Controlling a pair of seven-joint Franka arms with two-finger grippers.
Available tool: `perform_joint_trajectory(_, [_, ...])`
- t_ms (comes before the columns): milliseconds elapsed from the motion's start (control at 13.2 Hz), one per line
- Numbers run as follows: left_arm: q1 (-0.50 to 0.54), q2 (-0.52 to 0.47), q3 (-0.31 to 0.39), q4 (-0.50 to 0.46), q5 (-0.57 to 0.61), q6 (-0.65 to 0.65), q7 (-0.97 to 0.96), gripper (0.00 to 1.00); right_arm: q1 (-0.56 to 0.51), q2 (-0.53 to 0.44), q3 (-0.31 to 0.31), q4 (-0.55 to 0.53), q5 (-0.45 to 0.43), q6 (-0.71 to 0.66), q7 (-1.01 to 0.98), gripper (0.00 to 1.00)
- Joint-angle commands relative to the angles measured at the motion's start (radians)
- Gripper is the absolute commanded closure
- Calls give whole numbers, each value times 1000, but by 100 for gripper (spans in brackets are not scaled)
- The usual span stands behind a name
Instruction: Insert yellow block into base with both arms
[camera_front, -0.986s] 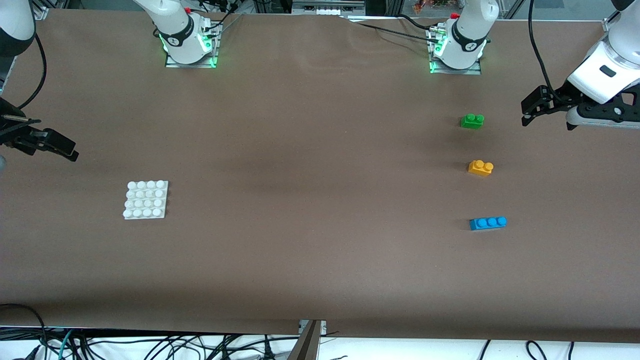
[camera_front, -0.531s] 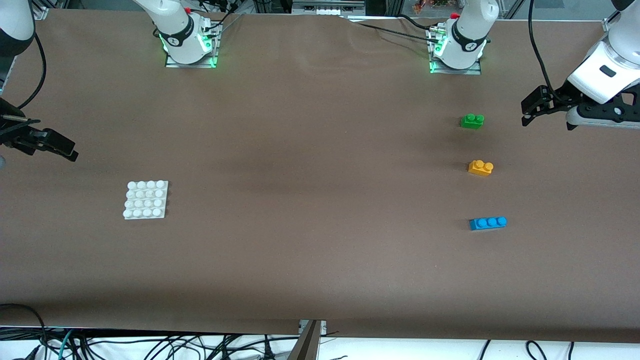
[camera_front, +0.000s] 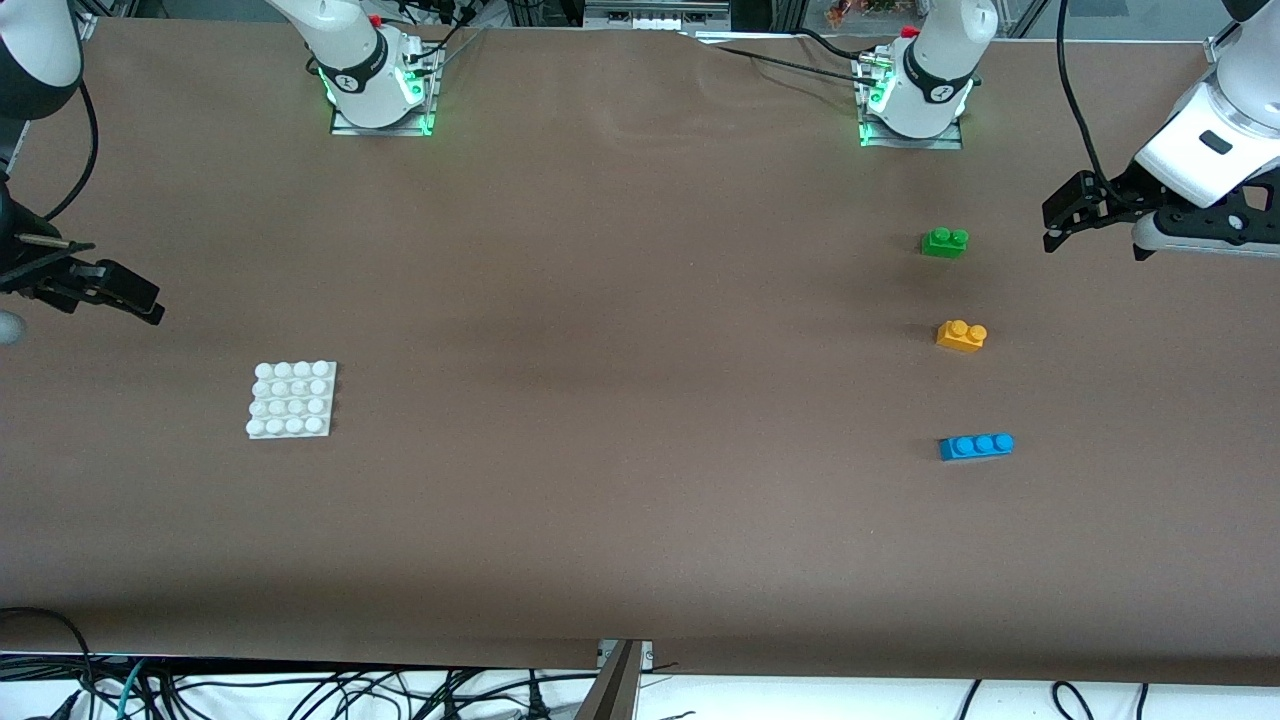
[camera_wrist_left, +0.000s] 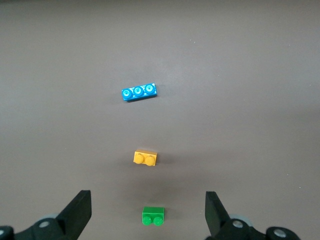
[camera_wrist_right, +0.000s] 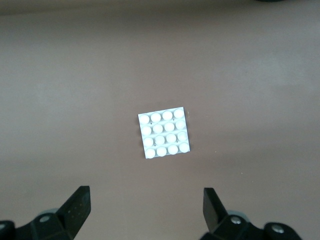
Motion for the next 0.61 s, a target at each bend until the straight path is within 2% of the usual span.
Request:
perform_joint_trajectory(0, [1, 15, 1, 29, -24, -15, -7, 0, -3, 24, 6, -3, -10, -9, -2, 0])
perform_joint_trajectory(227, [1, 15, 2, 31, -23, -15, -7, 0, -3, 51, 6, -6, -11, -10, -2, 0])
perform_joint_trajectory(531, [1, 15, 2, 31, -24, -15, -7, 0, -27, 151, -2, -9, -12, -3, -7, 0])
